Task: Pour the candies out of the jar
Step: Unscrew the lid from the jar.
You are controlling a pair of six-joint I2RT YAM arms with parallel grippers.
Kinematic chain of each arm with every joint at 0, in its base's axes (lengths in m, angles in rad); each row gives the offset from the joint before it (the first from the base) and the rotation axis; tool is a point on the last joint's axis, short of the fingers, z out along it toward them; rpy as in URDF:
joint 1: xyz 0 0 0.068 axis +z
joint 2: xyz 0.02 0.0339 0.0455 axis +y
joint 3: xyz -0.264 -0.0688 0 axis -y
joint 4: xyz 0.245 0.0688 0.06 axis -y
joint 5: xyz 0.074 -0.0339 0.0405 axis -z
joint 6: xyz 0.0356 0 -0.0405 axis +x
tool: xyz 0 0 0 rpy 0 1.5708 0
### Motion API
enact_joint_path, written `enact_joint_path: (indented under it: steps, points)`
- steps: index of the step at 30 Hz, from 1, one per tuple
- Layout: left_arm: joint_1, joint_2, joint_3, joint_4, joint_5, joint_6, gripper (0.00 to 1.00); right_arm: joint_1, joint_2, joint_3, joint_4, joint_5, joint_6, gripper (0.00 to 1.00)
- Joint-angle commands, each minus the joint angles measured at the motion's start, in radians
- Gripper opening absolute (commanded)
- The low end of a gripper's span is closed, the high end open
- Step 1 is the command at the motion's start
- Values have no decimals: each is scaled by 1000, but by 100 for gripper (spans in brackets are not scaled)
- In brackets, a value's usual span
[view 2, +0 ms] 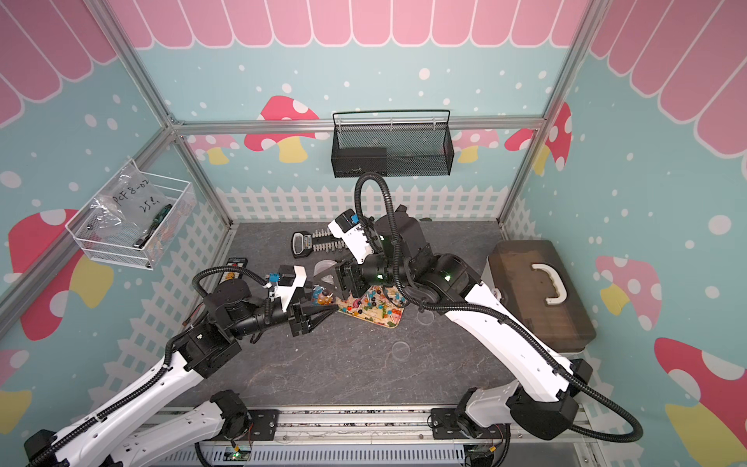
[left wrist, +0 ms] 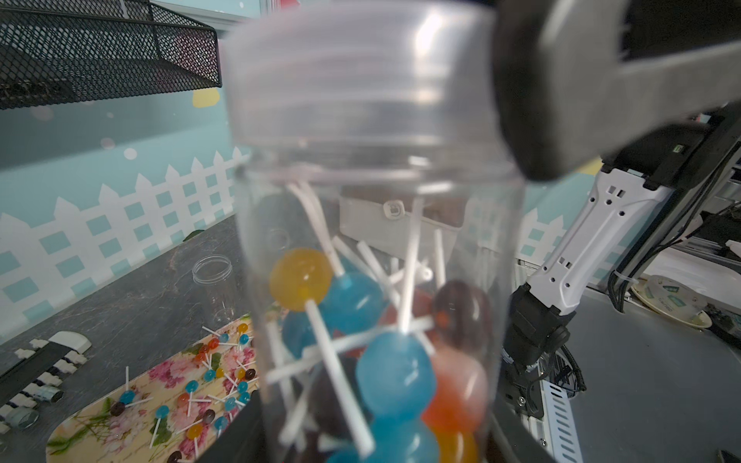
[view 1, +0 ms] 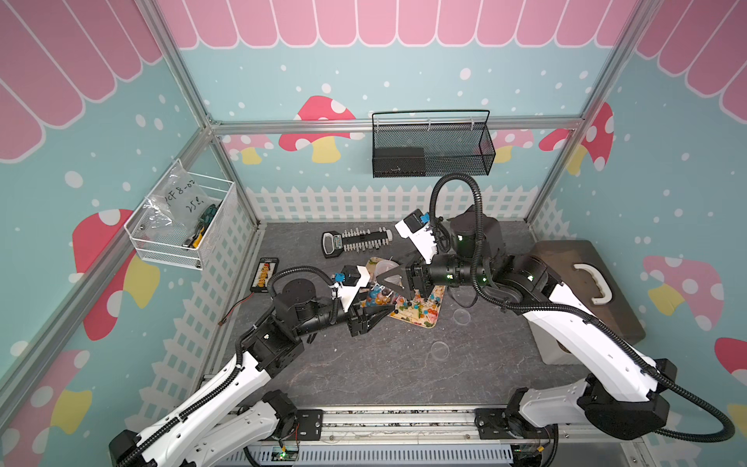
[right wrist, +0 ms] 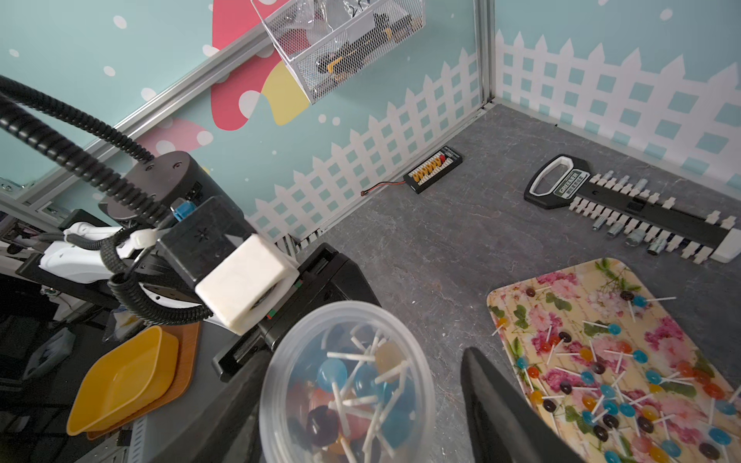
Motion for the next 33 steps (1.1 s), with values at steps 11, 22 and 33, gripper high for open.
enact_joint_path:
  steps: [11,22,33]
  points:
    - [1,1,11,26,17,15,59,4,9,88,-28,-32,-175,44]
    - [0,29,38,23,111,-19,60,-156,8,77,-114,-516,-705,43]
    - [0,25,38,21,96,-7,59,-177,16,93,-124,-525,-703,50]
